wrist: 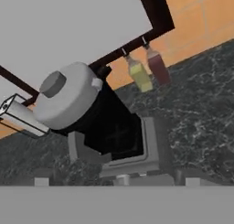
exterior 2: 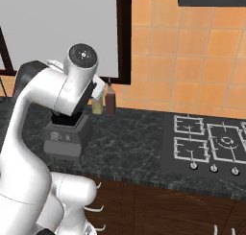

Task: Close the lid blender by securely placing the lid on top.

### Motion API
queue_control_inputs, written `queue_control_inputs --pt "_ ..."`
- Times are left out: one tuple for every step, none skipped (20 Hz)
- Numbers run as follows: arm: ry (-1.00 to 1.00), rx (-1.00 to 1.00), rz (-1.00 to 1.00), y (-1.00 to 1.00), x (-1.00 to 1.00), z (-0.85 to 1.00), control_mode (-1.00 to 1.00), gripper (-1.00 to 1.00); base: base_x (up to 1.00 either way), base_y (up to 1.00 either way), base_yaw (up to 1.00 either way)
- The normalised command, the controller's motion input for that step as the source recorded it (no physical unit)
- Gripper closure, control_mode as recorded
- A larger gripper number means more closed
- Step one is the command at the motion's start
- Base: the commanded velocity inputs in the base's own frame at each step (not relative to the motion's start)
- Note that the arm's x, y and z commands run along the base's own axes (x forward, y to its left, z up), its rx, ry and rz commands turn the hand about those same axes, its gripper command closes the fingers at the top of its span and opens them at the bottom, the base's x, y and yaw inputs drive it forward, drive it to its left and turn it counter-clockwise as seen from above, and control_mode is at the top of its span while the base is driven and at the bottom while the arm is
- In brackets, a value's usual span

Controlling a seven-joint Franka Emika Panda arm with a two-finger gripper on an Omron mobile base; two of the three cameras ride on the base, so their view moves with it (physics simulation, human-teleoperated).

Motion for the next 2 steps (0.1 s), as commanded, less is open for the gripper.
queue_control_inputs --pt "0.00 0.19 0.00 -0.45 0.00 0.00 -1.00 -1.00 0.00 0.00 0.00" --pt "0.00 0.16 0.00 -0.40 0.00 0.00 -1.00 -1.00 0.00 0.00 0.00"
